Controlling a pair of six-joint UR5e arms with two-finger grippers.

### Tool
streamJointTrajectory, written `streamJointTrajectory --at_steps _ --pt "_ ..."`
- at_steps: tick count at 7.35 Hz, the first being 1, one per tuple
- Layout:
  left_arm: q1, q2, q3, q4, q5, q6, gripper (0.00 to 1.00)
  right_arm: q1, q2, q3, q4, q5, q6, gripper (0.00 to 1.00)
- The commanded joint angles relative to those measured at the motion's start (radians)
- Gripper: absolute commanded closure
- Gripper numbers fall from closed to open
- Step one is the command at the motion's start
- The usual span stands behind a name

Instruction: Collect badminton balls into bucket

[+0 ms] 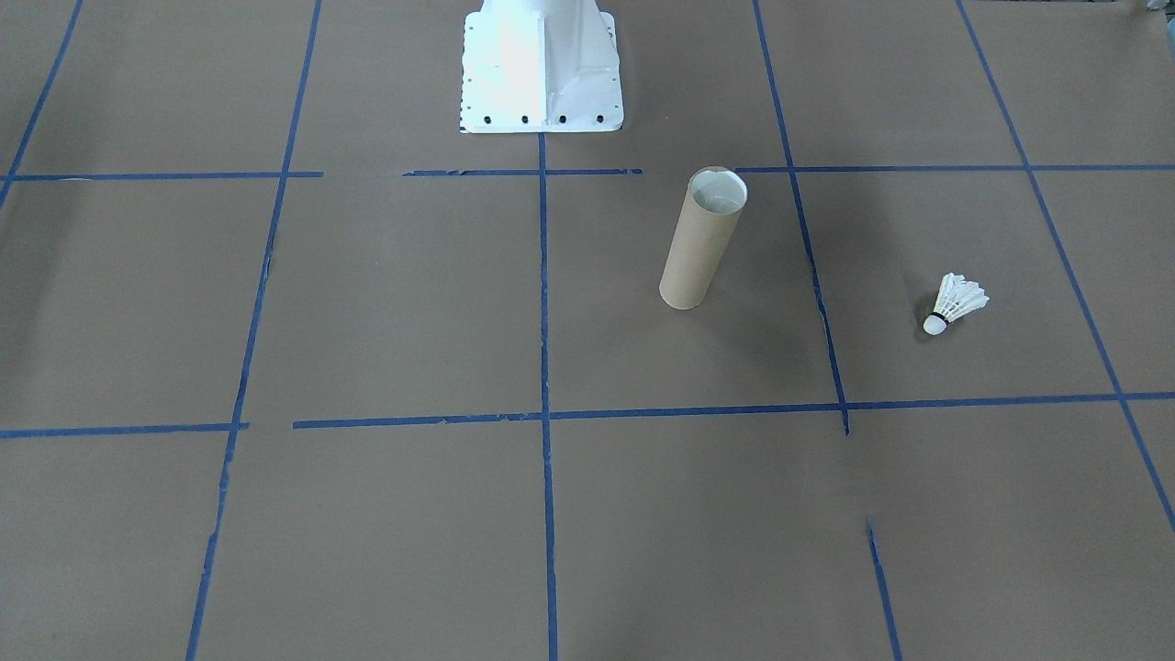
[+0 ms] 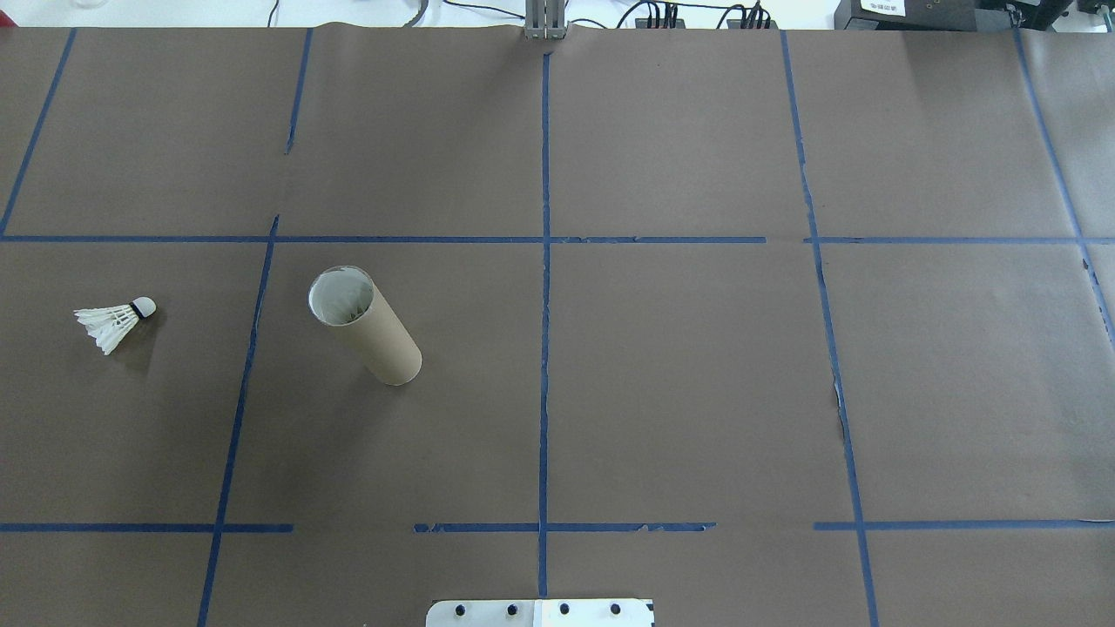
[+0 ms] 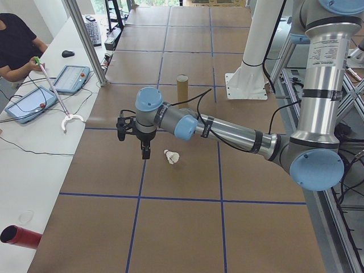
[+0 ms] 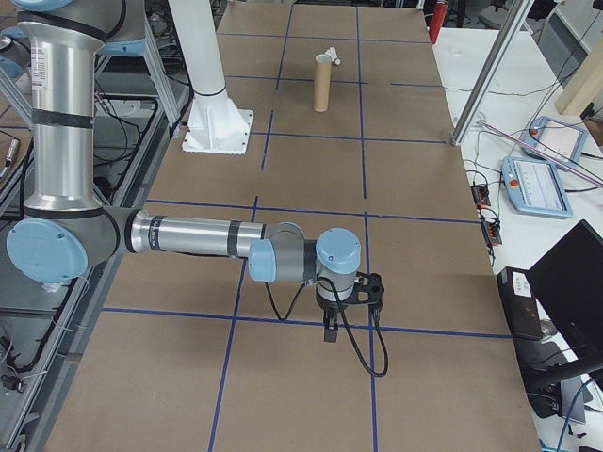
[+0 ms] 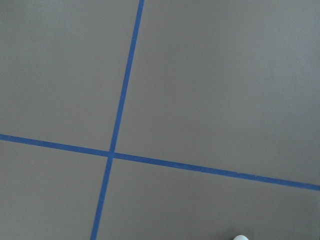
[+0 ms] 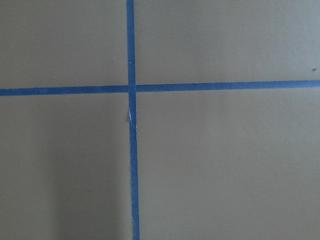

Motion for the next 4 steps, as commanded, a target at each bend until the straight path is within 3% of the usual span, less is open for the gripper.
streamJointTrajectory --at_steps 1,4 --pt "0.015 0.117 0.042 -0.214 -0.088 -0.062 0.0 0.0 0.0 0.0 0.0 0.0 0.0 0.0" --pt "0.119 0.202 0.143 -0.651 -0.096 -0.38 0.0 0.0 0.0 0.0 0.0 0.0 0.0 0.0"
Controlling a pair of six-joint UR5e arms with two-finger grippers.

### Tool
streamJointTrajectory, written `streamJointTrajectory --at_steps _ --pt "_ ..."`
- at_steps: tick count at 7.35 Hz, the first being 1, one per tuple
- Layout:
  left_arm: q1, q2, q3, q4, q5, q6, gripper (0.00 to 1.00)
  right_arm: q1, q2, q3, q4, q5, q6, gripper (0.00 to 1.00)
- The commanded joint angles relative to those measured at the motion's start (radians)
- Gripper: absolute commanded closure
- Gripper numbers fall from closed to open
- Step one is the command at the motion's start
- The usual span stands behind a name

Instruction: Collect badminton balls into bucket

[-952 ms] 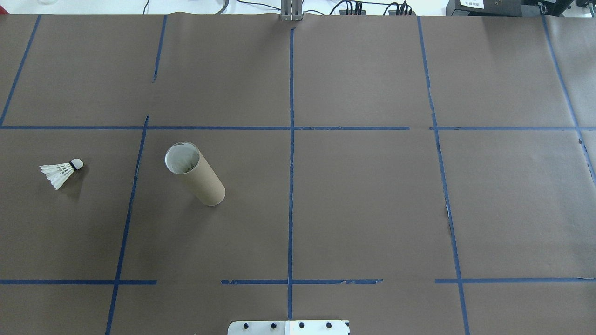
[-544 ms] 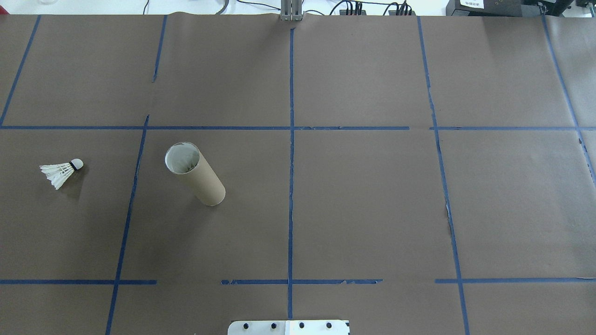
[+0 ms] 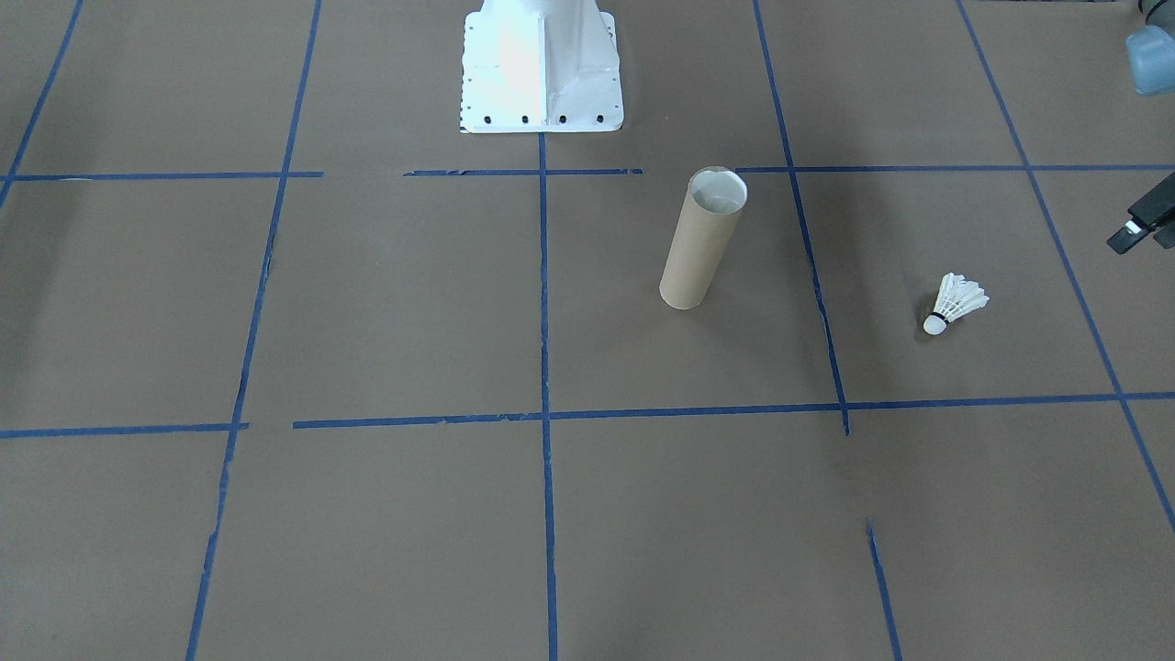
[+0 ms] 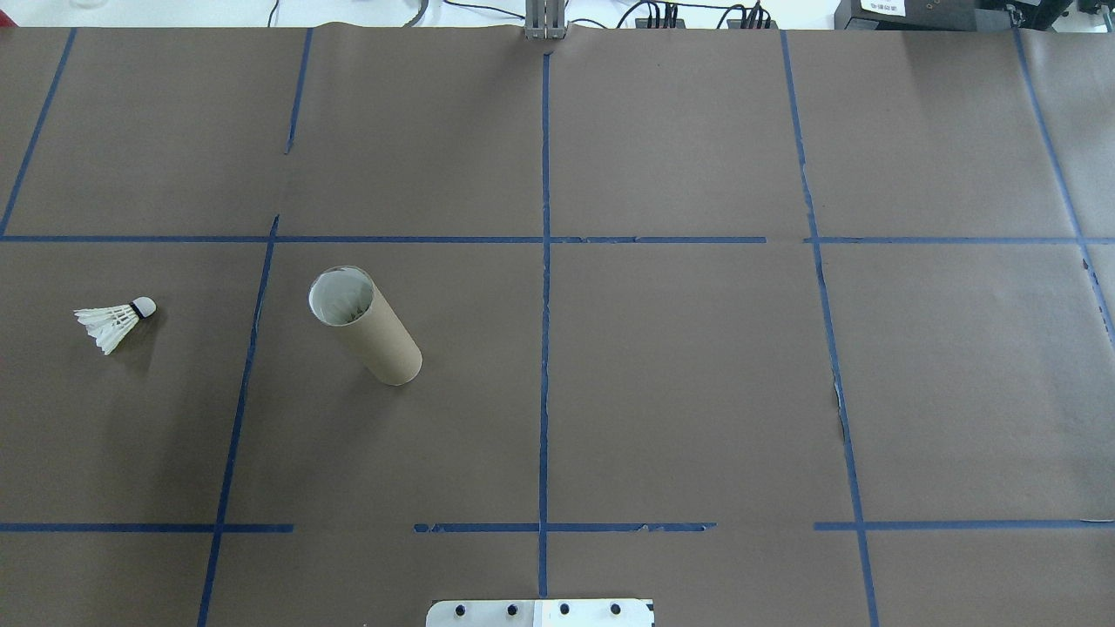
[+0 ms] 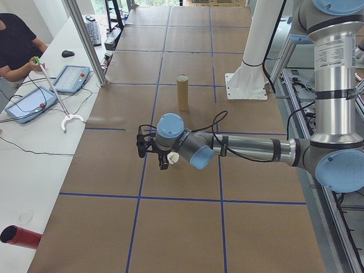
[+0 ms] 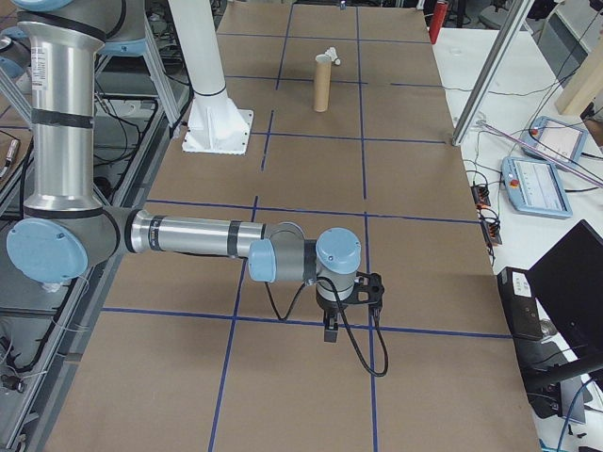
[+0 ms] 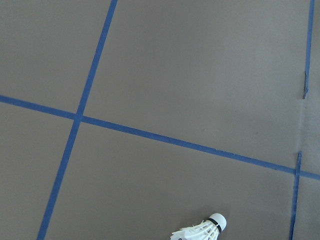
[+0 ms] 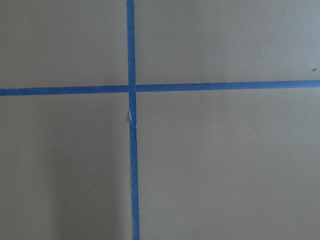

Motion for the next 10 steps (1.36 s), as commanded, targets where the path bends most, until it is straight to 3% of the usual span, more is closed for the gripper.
streamJointTrajectory --at_steps 1,4,7,10 --pt "0.075 0.038 0.105 -0.304 -0.002 -0.197 0.0 0.0 0.0 0.0 0.0 0.0 0.0 0.0" --pt "0.16 0.038 0.255 -0.649 0.014 -0.431 0.0 0.0 0.0 0.0 0.0 0.0 0.0 0.0" --pt "0.304 0.035 0.266 -0.799 0.171 -0.661 0.0 0.0 0.0 0.0 0.0 0.0 0.0 0.0" --pt "0.388 0.021 0.268 -0.848 0.271 -0.779 0.0 0.0 0.0 0.0 0.0 0.0 0.0 0.0"
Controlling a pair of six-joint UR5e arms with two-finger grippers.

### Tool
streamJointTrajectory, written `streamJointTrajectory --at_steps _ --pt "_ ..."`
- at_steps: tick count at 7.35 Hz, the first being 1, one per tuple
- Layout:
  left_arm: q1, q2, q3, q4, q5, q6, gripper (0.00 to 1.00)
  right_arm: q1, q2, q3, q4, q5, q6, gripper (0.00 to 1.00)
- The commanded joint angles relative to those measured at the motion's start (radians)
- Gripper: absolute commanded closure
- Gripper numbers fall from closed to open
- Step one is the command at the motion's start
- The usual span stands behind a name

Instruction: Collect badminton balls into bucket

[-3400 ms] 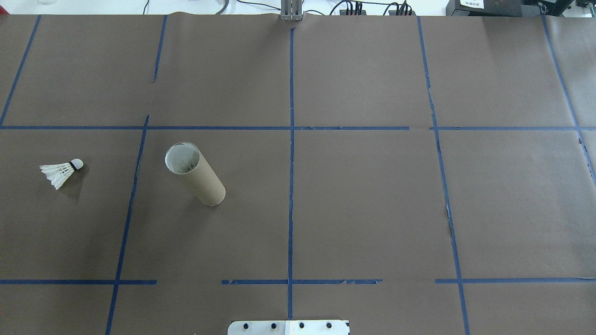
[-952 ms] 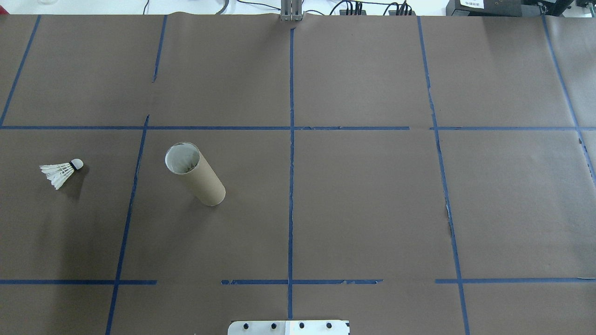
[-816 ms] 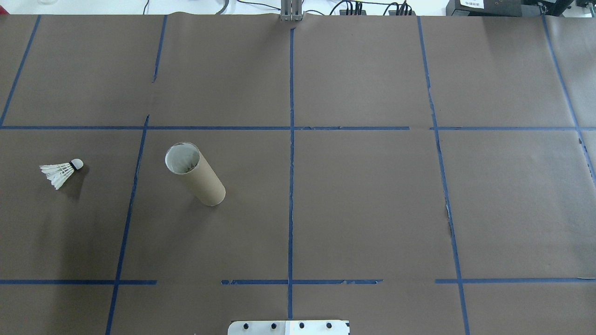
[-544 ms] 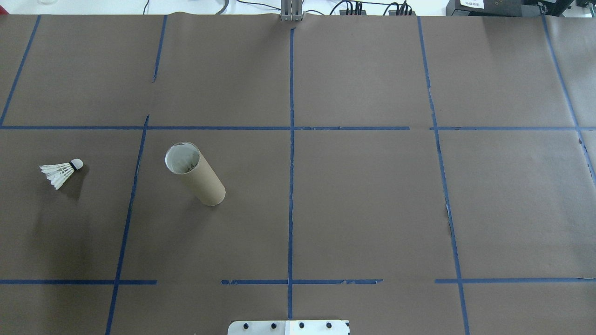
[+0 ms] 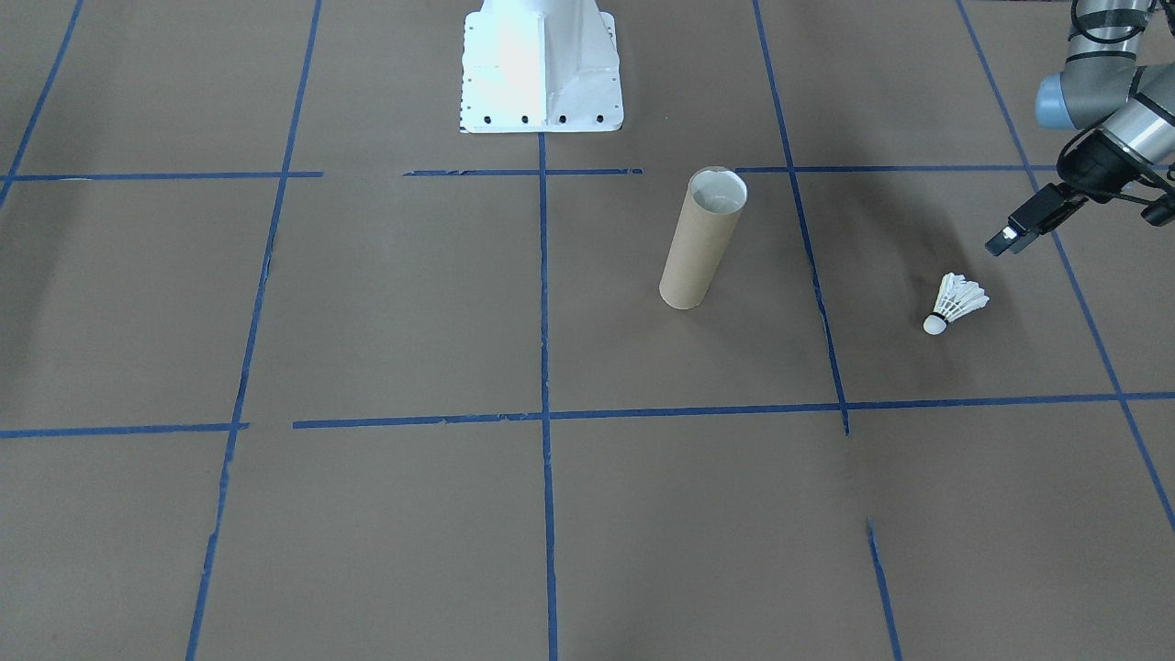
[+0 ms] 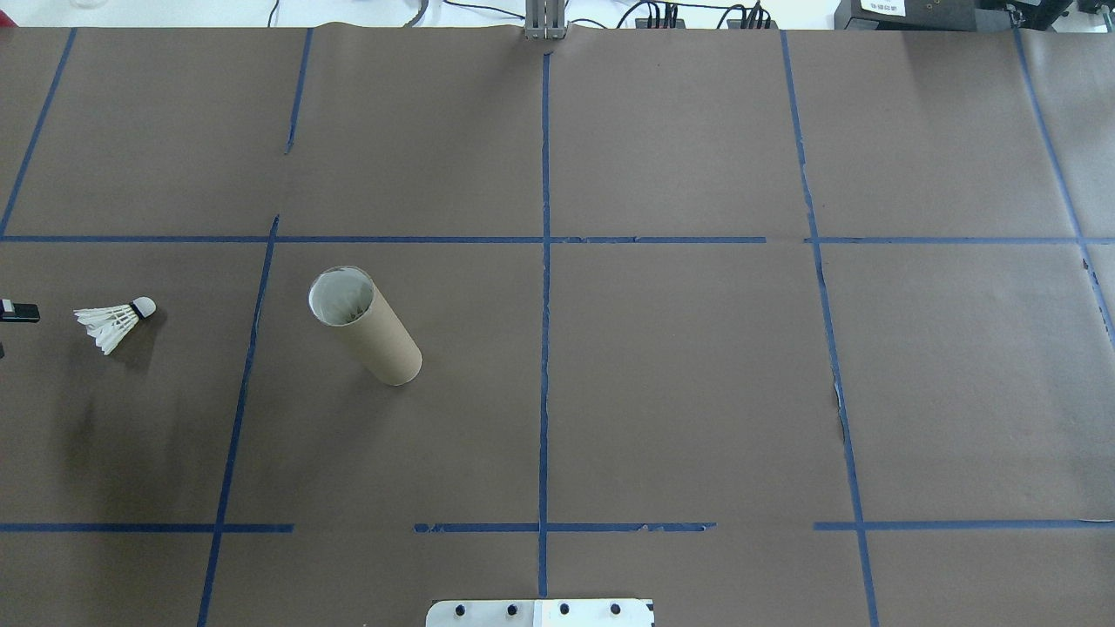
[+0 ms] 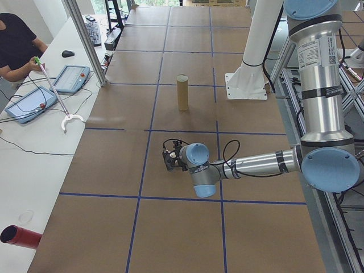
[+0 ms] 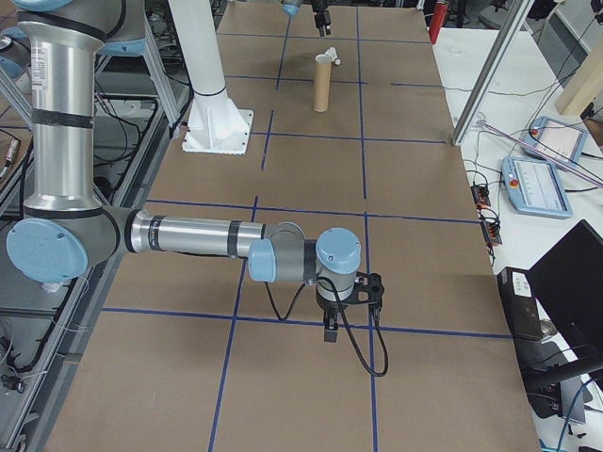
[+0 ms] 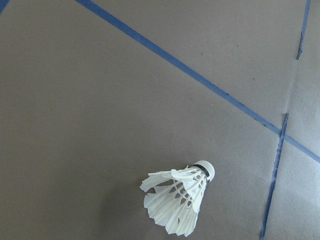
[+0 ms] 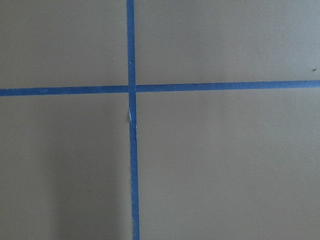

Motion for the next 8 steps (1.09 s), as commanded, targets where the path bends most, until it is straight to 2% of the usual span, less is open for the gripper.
streamJointTrajectory --at_steps 1,3,4,7,8 --pt "0.069 -0.017 0.004 -0.025 0.097 -0.094 0.0 0.0 0.0 0.0 0.0 0.0 0.0 0.0" --pt "0.121 -0.058 0.023 -0.027 0.177 -0.183 0.0 0.0 0.0 0.0 0.0 0.0 0.0 0.0" --pt "0.121 -0.075 0.049 -0.028 0.197 -0.185 0.0 0.0 0.0 0.0 0.0 0.0 0.0 0.0" --pt "0.123 -0.084 0.07 -0.027 0.198 -0.183 0.0 0.0 0.0 0.0 0.0 0.0 0.0 0.0" --pt "0.123 -0.084 0.07 -0.025 0.191 -0.182 0.17 0.0 0.0 0.0 0.0 0.0 0.0 0.0"
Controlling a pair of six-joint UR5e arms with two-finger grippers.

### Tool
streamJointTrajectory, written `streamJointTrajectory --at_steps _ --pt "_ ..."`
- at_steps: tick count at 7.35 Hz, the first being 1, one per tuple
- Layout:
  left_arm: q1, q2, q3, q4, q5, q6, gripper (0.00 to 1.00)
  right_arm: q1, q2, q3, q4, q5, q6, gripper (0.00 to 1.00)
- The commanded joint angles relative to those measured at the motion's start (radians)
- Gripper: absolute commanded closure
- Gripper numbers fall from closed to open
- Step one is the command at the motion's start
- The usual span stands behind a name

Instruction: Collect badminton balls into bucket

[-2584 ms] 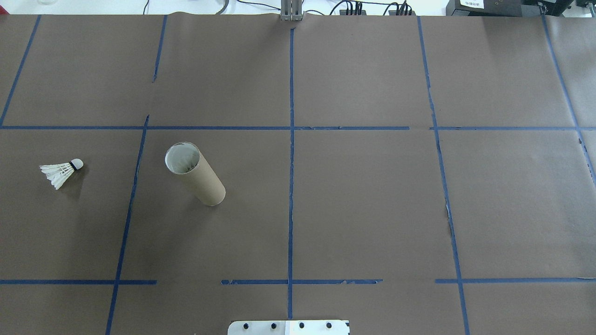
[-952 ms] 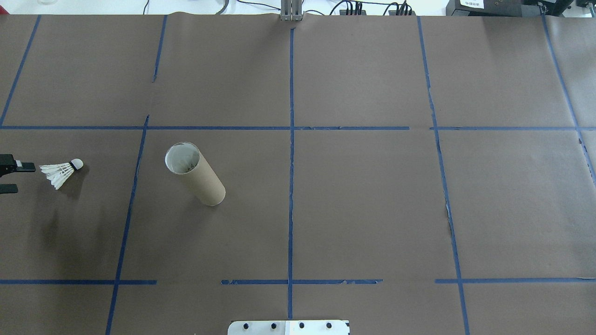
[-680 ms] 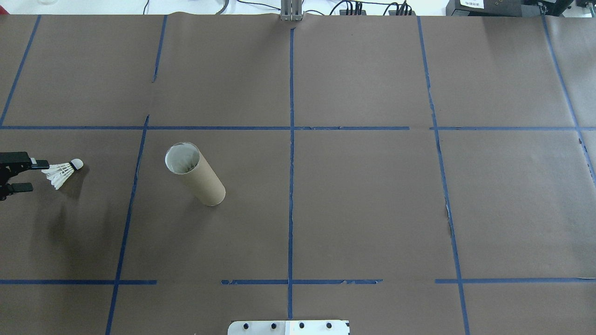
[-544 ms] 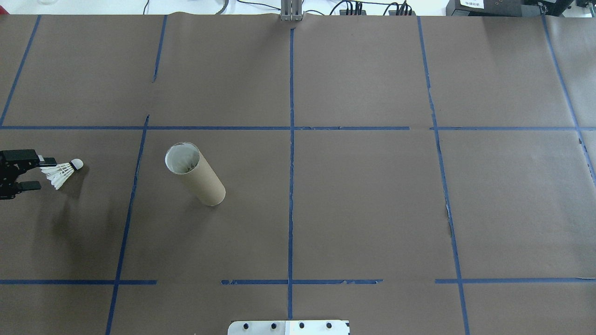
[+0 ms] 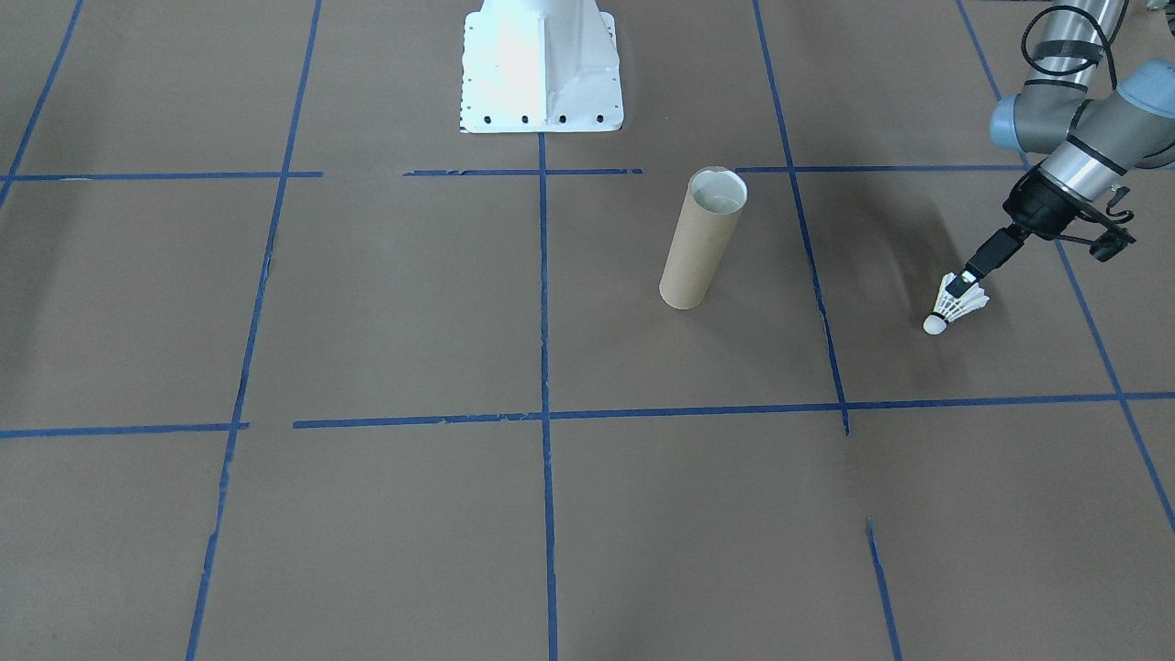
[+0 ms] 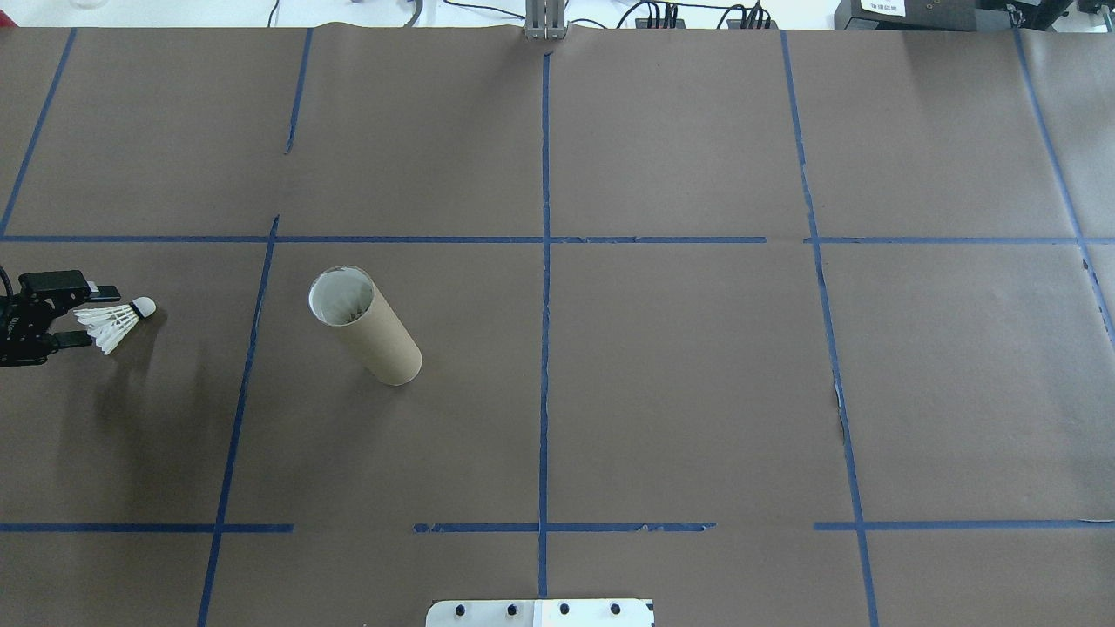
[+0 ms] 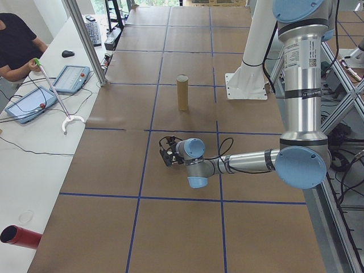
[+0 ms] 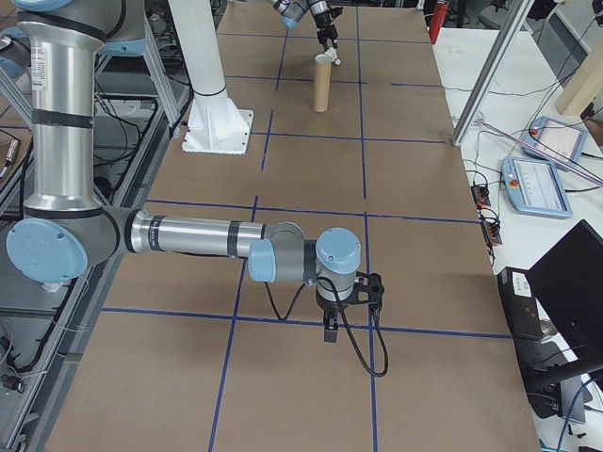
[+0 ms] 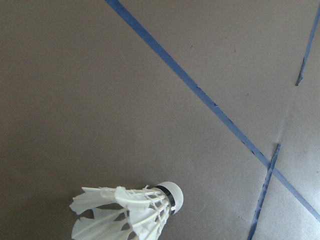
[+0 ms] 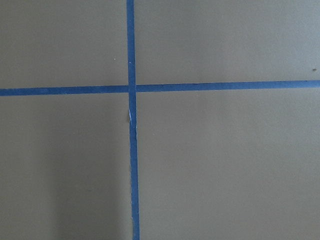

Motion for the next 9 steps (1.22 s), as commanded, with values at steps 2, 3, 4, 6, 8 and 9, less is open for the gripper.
streamJointTrajectory --at_steps 2,3,4,6,8,9 --pt "0.001 0.004 0.001 0.0 -0.005 0.011 0.71 0.0 0.0 0.0 0.0 0.0 0.0 0.0" --pt "-0.001 0.007 0.001 -0.001 -0.007 0.011 0.91 0.0 0.0 0.0 0.0 0.0 0.0 0.0" --pt "-0.001 0.008 0.001 -0.001 -0.008 0.011 1.0 0.0 0.0 0.0 -0.002 0.0 0.0 0.0" --pt "-0.002 0.011 -0.03 0.002 -0.03 0.011 1.0 0.0 0.0 0.0 0.0 0.0 0.0 0.0" --pt "-0.019 0.01 -0.108 0.035 -0.209 0.008 1.0 0.0 0.0 0.0 0.0 0.0 0.0 0.0" --pt "-0.036 0.005 -0.154 0.086 -0.211 0.01 1.0 0.0 0.0 0.0 0.0 0.0 0.0 0.0"
